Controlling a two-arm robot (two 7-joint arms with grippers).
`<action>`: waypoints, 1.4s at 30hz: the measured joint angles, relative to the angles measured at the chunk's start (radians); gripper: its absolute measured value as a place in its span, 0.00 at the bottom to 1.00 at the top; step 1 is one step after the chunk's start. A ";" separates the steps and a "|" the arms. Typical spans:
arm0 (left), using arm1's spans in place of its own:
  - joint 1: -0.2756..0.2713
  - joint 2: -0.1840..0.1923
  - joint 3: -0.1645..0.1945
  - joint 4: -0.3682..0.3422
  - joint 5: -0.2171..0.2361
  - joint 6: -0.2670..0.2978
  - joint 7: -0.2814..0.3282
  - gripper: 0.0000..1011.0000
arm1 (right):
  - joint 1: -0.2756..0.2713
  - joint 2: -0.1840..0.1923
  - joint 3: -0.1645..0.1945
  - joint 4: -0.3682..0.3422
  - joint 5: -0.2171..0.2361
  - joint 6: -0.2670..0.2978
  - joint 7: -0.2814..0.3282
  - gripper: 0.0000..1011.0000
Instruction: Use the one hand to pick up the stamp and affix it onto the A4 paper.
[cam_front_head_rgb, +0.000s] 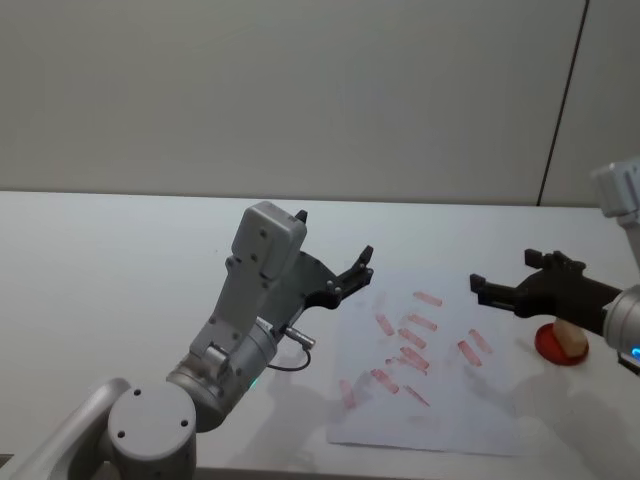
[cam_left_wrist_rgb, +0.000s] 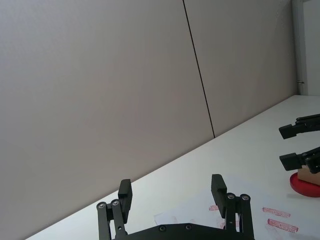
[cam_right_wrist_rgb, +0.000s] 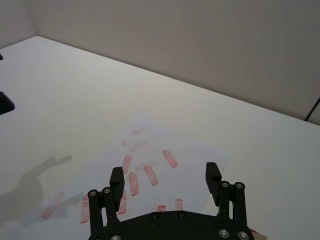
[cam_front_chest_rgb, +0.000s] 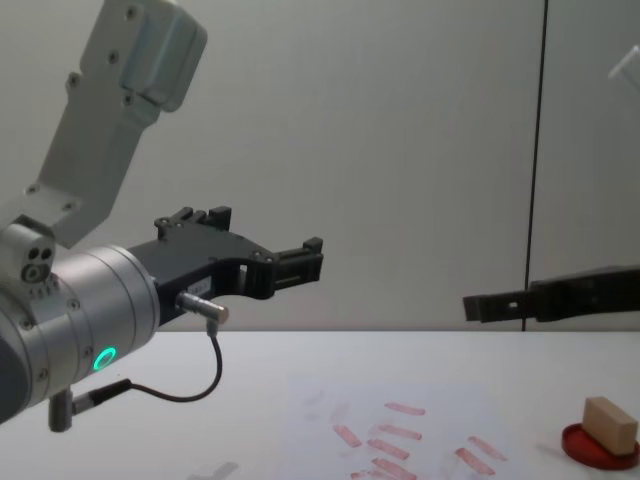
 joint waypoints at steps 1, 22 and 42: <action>0.000 0.000 0.000 0.000 0.000 0.000 0.000 0.99 | -0.002 0.001 -0.002 -0.005 0.001 -0.002 0.012 0.99; 0.000 0.000 0.000 0.000 0.000 0.000 0.000 0.99 | -0.016 0.009 -0.017 -0.035 0.007 -0.015 0.087 0.99; 0.000 0.000 0.000 0.000 0.000 0.000 0.000 0.99 | -0.018 0.010 -0.019 -0.039 0.008 -0.017 0.099 0.99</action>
